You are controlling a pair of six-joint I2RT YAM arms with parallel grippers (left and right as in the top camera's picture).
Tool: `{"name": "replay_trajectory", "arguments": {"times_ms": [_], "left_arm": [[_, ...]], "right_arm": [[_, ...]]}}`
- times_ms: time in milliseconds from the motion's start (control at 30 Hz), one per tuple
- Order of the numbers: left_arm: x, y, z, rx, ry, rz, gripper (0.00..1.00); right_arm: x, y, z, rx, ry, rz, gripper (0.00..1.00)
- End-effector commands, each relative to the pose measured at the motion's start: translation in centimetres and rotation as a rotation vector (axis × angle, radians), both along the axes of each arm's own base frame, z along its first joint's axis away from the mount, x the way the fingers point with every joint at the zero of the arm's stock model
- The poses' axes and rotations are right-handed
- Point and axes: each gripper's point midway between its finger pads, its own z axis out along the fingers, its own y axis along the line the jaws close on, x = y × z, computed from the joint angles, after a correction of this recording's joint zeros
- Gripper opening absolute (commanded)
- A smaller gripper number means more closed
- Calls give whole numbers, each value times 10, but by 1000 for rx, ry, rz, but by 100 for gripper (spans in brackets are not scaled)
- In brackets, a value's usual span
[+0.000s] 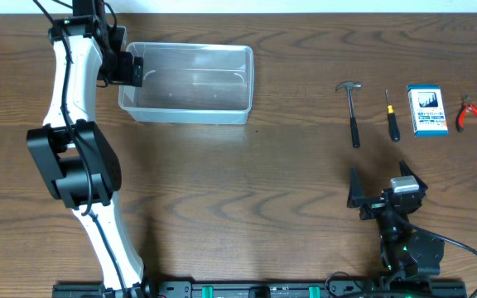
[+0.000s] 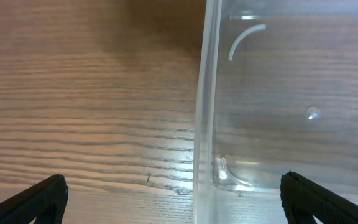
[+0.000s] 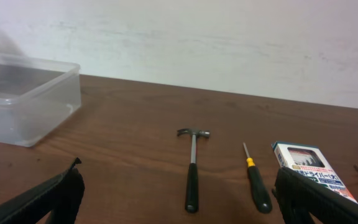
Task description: Pack container
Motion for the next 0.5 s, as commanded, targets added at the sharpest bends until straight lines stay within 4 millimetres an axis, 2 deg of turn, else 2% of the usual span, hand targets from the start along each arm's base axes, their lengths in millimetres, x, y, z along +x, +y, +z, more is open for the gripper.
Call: {"name": "replay_trajectory", "arguments": {"times_ms": [0, 167, 267, 333, 467], "left_arm": [[-3, -7, -25, -50, 54, -29, 98], [-3, -12, -30, -83, 60, -36, 99], [-3, -13, -30, -89, 60, -37, 81], [-4, -14, -30, -93, 63, -38, 78], [-5, -14, -30, -94, 70, -37, 50]], "right_arm": [[0, 2, -1, -9, 0, 8, 99], [0, 2, -1, -9, 0, 8, 99], [0, 2, -1, -9, 0, 8, 99], [0, 2, -1, -9, 0, 8, 99], [0, 2, -1, -9, 0, 8, 99]]}}
